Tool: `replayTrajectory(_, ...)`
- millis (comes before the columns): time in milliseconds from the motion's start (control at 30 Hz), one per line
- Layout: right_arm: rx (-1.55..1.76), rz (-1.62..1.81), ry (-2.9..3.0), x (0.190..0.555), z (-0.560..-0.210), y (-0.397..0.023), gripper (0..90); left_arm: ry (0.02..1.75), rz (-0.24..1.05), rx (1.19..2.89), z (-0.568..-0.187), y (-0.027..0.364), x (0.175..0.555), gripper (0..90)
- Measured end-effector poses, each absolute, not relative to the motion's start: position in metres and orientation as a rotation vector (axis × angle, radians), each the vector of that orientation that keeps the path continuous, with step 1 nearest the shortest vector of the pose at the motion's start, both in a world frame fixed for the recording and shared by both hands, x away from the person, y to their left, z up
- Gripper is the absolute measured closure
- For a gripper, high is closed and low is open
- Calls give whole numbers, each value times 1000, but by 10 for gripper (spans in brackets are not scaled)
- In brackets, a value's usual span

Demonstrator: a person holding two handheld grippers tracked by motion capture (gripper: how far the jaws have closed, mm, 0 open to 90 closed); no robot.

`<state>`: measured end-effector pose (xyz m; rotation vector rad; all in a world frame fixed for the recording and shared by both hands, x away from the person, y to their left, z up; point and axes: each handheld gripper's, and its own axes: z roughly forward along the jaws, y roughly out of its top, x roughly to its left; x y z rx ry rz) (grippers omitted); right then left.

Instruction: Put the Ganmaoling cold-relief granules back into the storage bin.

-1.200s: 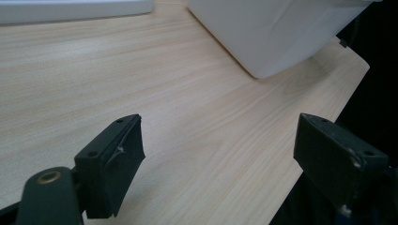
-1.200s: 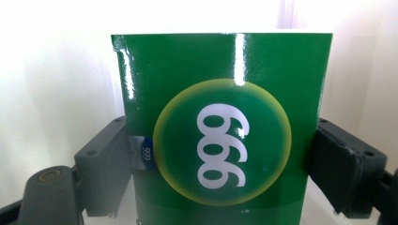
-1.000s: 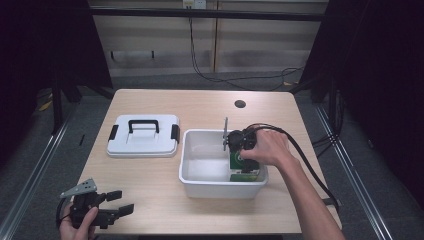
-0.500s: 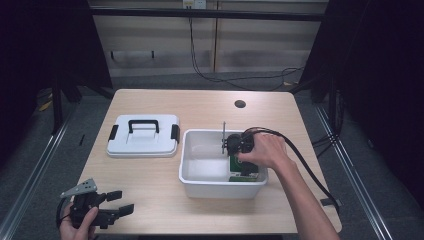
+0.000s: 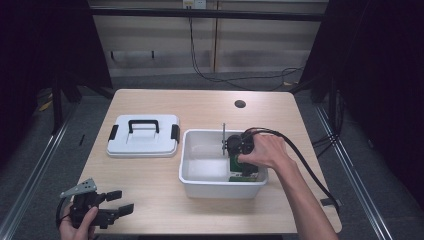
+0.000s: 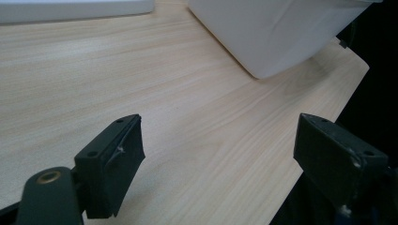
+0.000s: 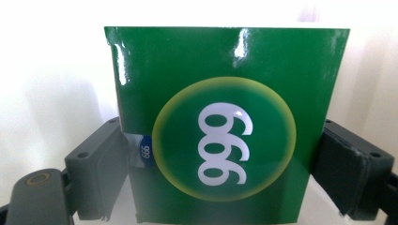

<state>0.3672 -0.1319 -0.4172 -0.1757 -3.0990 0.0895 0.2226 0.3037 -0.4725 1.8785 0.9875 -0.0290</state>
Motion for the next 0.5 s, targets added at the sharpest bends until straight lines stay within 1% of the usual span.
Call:
replayTrajectory(100, -172, 88, -3105, 367, -417, -132, 111, 988, -24, 1878, -472, 304, 223, 163)
replayTrajectory(133, -174, 78, -3112, 366, -416, -133, 92, 988, -24, 1877, -472, 304, 223, 163)
replayTrajectory(500, -188, -14, -3168, 360, -400, -140, 87, 988, -25, 1878, -472, 304, 223, 163)
